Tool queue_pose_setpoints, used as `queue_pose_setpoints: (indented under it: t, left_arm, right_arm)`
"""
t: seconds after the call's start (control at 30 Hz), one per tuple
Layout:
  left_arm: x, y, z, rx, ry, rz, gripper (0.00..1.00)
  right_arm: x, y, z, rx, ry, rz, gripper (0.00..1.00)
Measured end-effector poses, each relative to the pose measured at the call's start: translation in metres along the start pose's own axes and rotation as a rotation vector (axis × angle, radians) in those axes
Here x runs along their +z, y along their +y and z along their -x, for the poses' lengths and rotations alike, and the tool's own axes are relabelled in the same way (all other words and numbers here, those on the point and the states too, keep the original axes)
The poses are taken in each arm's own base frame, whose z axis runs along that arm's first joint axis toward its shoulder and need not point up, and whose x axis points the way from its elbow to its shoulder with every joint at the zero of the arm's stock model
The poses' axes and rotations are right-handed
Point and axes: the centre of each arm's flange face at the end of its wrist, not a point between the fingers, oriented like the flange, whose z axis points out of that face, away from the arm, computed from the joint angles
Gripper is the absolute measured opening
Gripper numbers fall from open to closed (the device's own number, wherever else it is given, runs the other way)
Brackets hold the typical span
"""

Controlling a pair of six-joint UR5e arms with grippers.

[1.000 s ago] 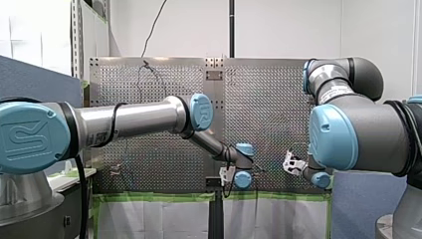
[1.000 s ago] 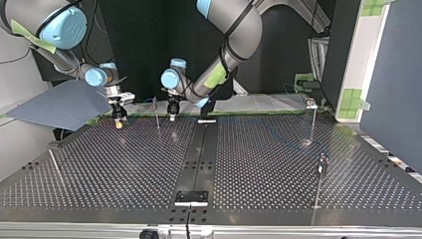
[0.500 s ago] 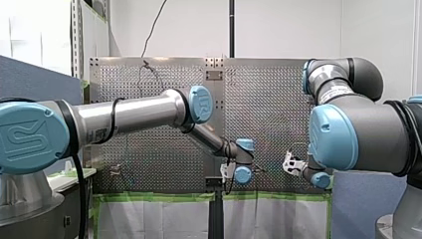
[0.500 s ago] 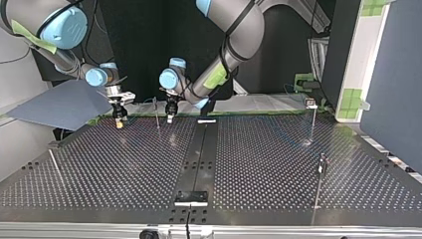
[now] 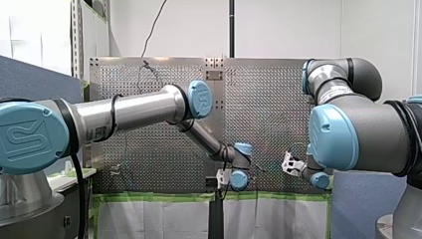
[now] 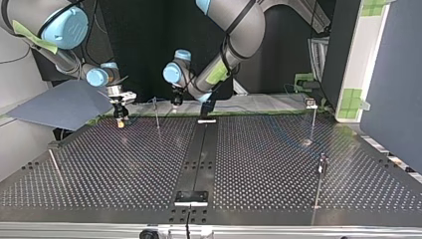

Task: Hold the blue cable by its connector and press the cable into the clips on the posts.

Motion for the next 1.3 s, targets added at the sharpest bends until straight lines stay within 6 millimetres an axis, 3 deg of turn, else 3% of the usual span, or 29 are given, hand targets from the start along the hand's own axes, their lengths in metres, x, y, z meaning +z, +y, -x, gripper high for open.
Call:
queue_pose_setpoints:
  t: [0.23, 0.67, 1.0, 1.3]
  left_arm:
    - [-0.018, -0.009, 0.005, 0.028, 0.013, -0.053, 1.00]
    - [-0.051, -0.043, 0.058, 0.026, -0.020, -0.180, 1.00]
    - [-0.084, -0.056, 0.034, 0.061, 0.032, -0.234, 1.00]
    - [-0.099, -0.073, 0.030, 0.075, 0.019, -0.248, 1.00]
  right_arm:
    - [0.001, -0.003, 0.001, 0.001, -0.002, -0.006, 0.00]
    - [0.000, -0.004, 0.003, 0.003, -0.009, -0.002, 0.00]
    - [-0.002, -0.003, 0.005, 0.005, -0.016, 0.015, 0.00]
    - [-0.003, -0.003, 0.007, 0.003, -0.020, 0.022, 0.00]
